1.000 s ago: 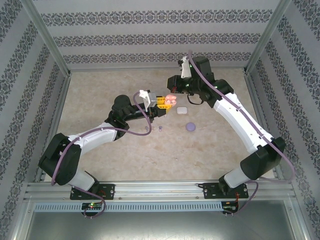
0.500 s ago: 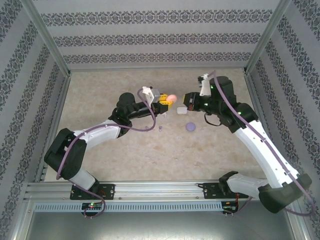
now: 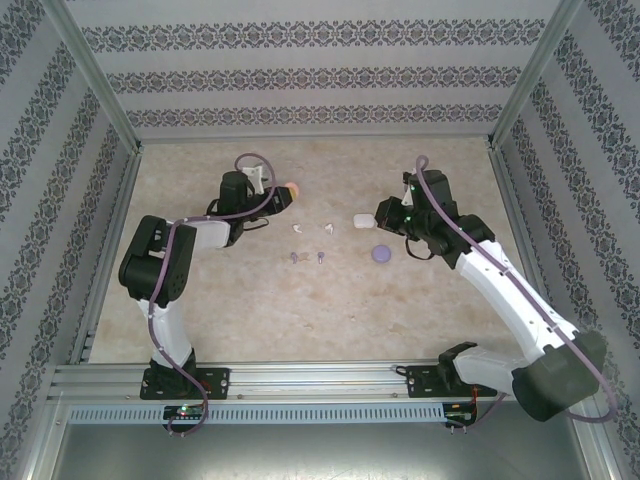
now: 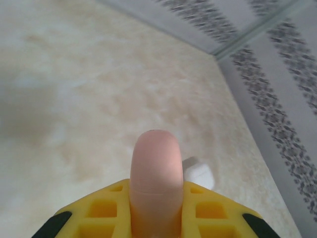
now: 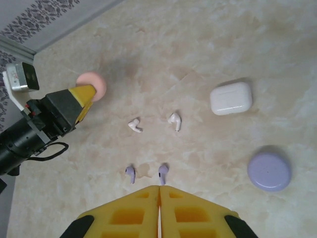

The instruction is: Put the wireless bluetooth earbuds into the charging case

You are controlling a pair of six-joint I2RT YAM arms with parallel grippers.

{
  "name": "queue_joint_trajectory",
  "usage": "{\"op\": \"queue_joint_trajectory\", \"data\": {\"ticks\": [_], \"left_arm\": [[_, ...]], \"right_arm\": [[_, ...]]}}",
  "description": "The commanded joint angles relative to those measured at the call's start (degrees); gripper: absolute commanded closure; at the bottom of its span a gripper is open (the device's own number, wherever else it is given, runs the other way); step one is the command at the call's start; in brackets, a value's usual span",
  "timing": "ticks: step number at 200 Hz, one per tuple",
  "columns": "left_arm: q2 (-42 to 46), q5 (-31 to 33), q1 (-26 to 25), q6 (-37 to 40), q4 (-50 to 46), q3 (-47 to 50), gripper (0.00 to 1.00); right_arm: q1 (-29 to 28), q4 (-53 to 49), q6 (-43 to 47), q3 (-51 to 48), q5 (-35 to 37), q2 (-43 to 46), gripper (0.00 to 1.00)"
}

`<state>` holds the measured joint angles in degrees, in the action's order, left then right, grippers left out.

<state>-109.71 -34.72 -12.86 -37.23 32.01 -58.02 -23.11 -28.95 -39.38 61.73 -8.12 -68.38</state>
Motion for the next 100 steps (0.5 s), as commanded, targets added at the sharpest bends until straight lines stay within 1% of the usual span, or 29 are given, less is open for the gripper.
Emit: {"op": "queue_joint_trajectory", "data": {"ticks": [1,19,39,62,73,92,100], "left_arm": [[0.9,1.4,1.1,-4.4,-9.3,-1.0,1.00],[0.7,3.3,2.4,-4.9,-14.4,-0.7,1.00],[0.5,3.7,3.6,-5.6,-16.6,0.4,1.00],[0.6,5.5,4.5,-5.3,-19.3,1.6,1.00],[0.6,6.2,5.0,-5.6,-20.0,2.3,1.00],[0.7,7.0,5.5,-6.0,-20.7,3.1,0.94],[0.6,7.3,5.6,-6.1,-21.3,3.3,0.90]], "right_arm": [[-1.5,2.7,-0.8,-0.6,2.0,-1.3,0.89],[-2.0,3.0,-0.7,-0.4,2.7,-2.6,0.88],[-2.3,3.2,-0.5,0.2,3.1,-4.1,0.87],[-2.5,2.9,-0.1,0.9,4.1,-5.6,0.83],[-2.6,2.7,0.1,1.2,4.5,-6.3,0.79],[-2.6,2.5,0.3,1.1,5.2,-7.0,0.70],[-2.5,2.3,0.4,1.1,5.3,-7.2,0.66]]}}
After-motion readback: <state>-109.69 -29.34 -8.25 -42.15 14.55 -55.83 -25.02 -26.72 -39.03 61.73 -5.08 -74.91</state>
